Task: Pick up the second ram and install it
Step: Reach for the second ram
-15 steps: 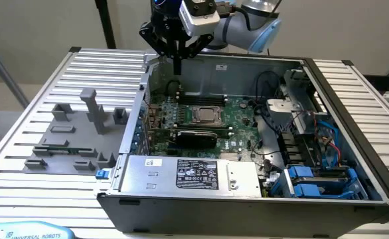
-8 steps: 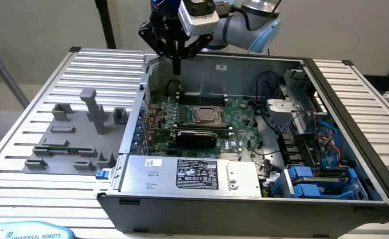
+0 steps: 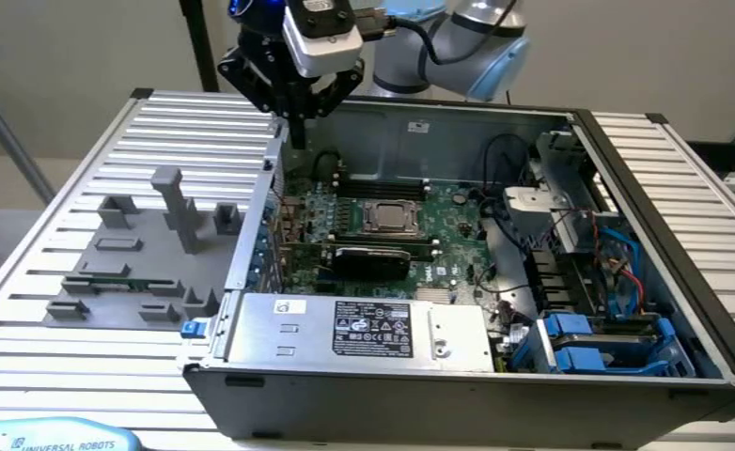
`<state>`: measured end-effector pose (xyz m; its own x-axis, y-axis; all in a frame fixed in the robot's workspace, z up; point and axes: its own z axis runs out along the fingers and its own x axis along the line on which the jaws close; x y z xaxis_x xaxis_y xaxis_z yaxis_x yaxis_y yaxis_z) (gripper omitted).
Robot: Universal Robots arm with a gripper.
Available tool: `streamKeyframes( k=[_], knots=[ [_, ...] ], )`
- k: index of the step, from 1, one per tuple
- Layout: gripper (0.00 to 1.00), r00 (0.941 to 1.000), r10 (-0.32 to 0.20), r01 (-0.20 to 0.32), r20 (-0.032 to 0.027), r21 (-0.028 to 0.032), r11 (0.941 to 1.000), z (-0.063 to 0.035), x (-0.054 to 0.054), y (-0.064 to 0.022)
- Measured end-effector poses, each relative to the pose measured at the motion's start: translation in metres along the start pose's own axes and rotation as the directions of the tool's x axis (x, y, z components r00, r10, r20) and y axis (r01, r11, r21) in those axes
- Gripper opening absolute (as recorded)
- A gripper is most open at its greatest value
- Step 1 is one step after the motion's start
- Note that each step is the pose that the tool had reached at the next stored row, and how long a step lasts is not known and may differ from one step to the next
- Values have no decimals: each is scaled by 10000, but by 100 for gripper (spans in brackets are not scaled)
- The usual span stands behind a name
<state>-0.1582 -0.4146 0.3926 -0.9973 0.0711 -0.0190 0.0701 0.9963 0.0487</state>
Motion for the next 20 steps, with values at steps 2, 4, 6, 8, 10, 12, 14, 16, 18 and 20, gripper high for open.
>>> streamKeyframes(
  k=[2,4,6,8,10,12,14,16,18,20],
  knots=[
    [11,10000,1,-1,0,0,10000,-3,89,-38],
    [11,10000,0,0,0,0,10000,-4,177,-69],
    [11,10000,1,-1,0,-1,10000,-4,265,-98],
    [11,10000,1,-1,0,0,10000,-4,357,-128],
    [11,10000,0,0,0,0,10000,-1,445,-153],
    [11,10000,1,-1,0,0,10000,2,536,-177],
    [11,10000,1,-1,0,0,10000,11,624,-198],
    [11,10000,0,0,0,0,10000,24,713,-216],
    [11,10000,1,-1,0,0,10000,45,807,-232],
    [11,10000,0,0,0,-1,10000,71,896,-243]
  ],
)
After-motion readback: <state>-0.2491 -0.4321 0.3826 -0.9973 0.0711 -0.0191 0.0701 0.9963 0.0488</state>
